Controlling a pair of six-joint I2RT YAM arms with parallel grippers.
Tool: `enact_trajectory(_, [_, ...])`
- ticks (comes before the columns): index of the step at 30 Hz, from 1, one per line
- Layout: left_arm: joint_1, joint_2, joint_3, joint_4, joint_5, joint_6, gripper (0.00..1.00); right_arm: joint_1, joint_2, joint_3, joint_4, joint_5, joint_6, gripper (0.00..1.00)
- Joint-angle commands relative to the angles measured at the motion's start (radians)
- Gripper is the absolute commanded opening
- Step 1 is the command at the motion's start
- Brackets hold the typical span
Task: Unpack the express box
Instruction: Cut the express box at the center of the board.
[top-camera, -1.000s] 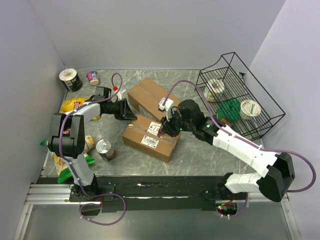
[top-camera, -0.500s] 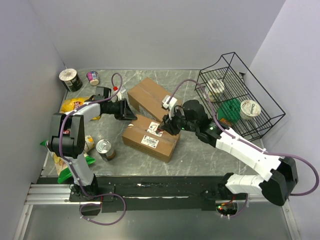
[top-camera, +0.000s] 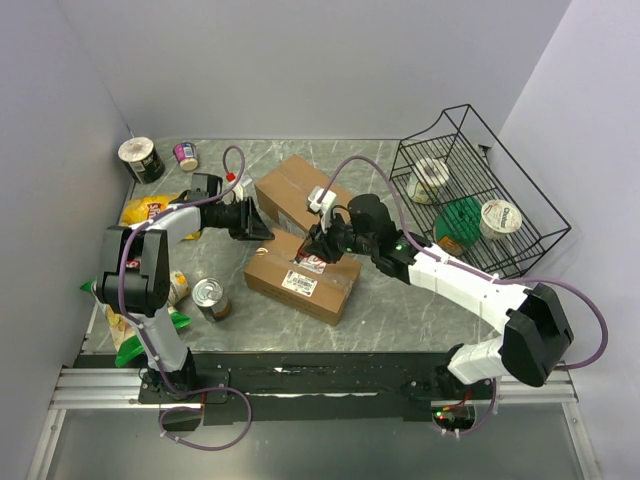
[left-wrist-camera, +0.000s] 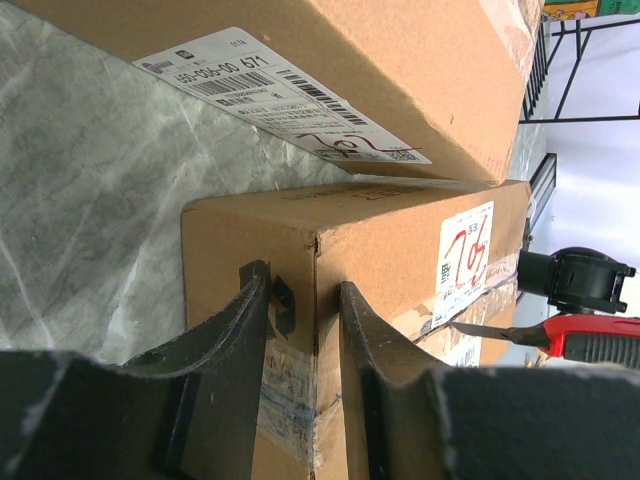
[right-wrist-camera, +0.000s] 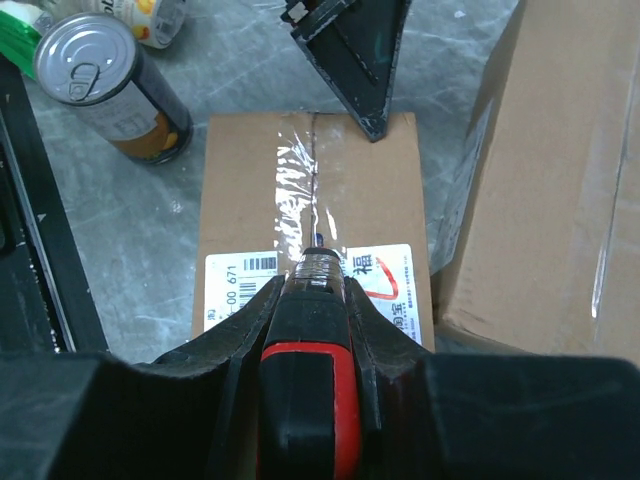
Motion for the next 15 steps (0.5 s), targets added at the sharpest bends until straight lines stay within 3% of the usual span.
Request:
enact_trajectory(1, [-0.012, 0.076, -0.056, -0.042, -0.274, 0.077, 0.32, 0.005, -0.010, 0.039, 0.020, -0.041, -0.015, 0.00])
enact_trajectory(15, [-0.010, 0.108, -0.030, -0.052, -0.280, 0.077, 0.31, 0.005, -0.129, -0.038, -0.156, -0.022, -0.034, 0.00])
